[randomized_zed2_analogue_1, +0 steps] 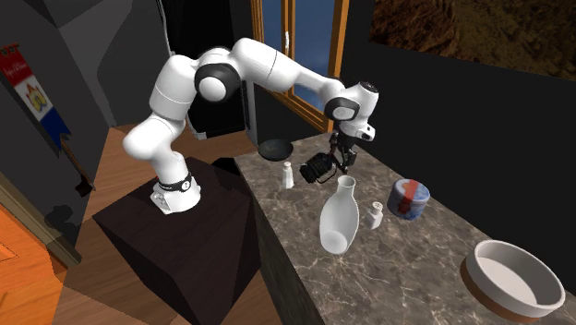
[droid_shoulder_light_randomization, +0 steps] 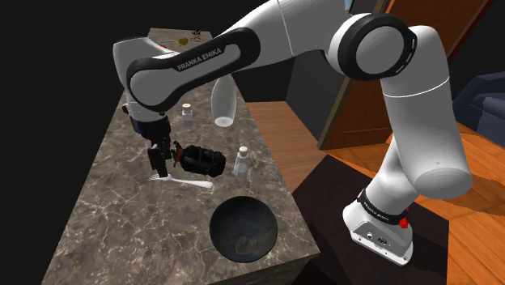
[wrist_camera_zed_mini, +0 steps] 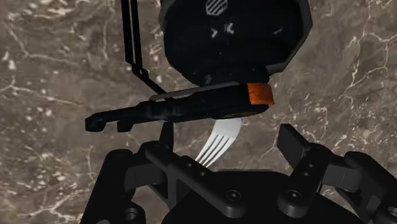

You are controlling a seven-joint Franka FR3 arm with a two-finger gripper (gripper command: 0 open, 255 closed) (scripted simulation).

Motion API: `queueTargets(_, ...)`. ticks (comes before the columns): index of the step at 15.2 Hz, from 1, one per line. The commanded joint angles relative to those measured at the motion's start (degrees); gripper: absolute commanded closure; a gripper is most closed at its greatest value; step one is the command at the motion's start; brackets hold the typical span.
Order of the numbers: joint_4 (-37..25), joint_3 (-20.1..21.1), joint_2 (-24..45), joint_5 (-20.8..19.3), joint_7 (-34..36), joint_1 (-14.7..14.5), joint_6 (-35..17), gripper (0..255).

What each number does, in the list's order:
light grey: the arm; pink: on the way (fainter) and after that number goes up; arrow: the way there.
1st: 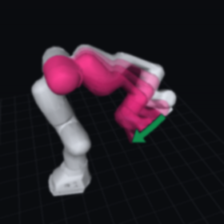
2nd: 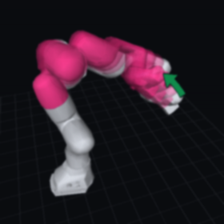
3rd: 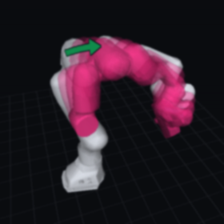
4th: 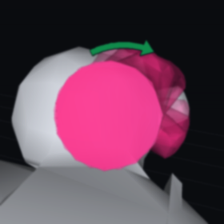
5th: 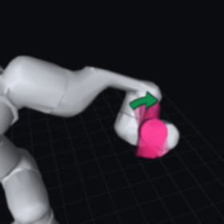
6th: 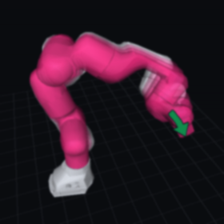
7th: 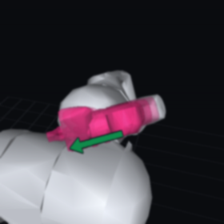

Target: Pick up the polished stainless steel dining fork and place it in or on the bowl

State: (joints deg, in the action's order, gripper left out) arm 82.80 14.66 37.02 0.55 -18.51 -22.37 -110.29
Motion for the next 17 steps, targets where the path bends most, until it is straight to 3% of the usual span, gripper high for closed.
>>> queueTargets(1, 0.9, 0.0, 0.3, -0.1, 0.0, -0.1, -0.7, 0)
queueTargets(4, 2.6, 0.0, 1.0, -0.2, 0.0, -0.3, -3.1, 0)
queueTargets(12, 2.6, 0.0, 1.0, -0.2, 0.0, -0.3, -3.1, 0)
queueTargets(13, 2.6, 0.0, 1.0, -0.2, 0.0, -0.3, -3.1, 255)
queueTargets(17, 2.6, 0.0, 1.1, -0.2, 0.0, -0.3, -3.1, 255)
